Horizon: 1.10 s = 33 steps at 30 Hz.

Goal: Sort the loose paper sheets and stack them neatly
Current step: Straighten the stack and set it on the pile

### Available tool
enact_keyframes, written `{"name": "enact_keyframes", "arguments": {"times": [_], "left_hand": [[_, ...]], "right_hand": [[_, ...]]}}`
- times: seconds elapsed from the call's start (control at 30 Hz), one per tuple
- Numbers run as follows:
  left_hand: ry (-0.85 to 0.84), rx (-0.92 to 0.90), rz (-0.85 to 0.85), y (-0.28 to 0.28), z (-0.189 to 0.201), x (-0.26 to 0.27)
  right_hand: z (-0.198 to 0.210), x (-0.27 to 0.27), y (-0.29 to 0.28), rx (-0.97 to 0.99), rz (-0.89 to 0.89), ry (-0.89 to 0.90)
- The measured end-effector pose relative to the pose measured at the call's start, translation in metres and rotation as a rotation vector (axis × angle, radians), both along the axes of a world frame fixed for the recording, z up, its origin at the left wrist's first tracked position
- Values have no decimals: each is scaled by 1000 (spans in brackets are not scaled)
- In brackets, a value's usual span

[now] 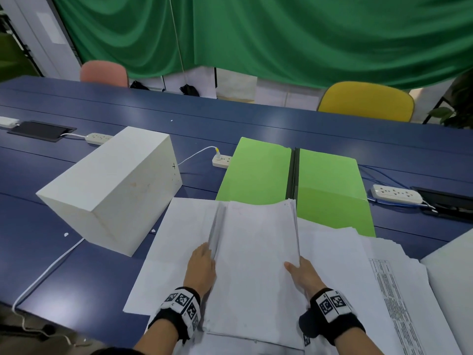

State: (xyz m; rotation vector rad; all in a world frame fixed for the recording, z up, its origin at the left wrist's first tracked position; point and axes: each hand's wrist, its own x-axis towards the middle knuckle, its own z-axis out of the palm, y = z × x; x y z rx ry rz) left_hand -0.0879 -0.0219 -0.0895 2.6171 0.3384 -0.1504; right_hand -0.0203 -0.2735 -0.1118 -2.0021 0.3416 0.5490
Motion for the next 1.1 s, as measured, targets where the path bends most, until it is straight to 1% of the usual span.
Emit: {"name": "enact_keyframes", "arguments": {"times": [0.1,0.17,0.2,0.3,0.37,0.4,0.47,0.53,0.6,0.67,0.7,0.77,0.83,0.87,0.9,0.93,0.97,1.03,1.1], "left_hand": [[-66,-306,178,9,0,2],[-44,-469,298,18,-2,4],[-19,-529,336,21,-1,5],[99,-603,347,24,3,8],[149,-633,319,24,4,11],[140,-676,307,25,3,11],[66,-693,241,31,-1,9],[-8,-618,161,29,0,5],[-115,-589,122,21,11,1],[-223,-641,86,18,32,-2],[-273,-697,73,20,46,-4],[-373,-829,49,27,73,-7],[-474,-917,41,32,101,-10],[-532,-935,41,33,114,-10],[-594,-923,44,32,125,-11],[-656,-890,46,30,134,-12],[-713,-830,45,27,142,-11],[-809,-666,46,20,158,-9],[-891,-587,46,15,171,-6]], "right_hand": [[3,-1,-2,-9,6,8],[6,-3,0,-28,6,-5],[7,-4,3,-70,21,-22],[14,-13,23,-259,188,-49],[16,-16,37,-245,257,-46],[16,-16,42,-220,263,-37],[17,-14,44,-177,258,-21],[16,-12,39,-157,260,-19],[18,-11,32,-83,230,-1],[23,-11,27,32,165,-8],[29,-10,25,108,117,-25],[43,-8,21,345,36,-55],[65,-8,24,644,68,-21],[77,-7,28,758,88,-1],[91,-5,34,820,97,-5],[103,-2,39,838,88,-48],[115,3,43,812,64,-126],[145,6,49,696,31,-322],[171,6,53,632,44,-477]]}}
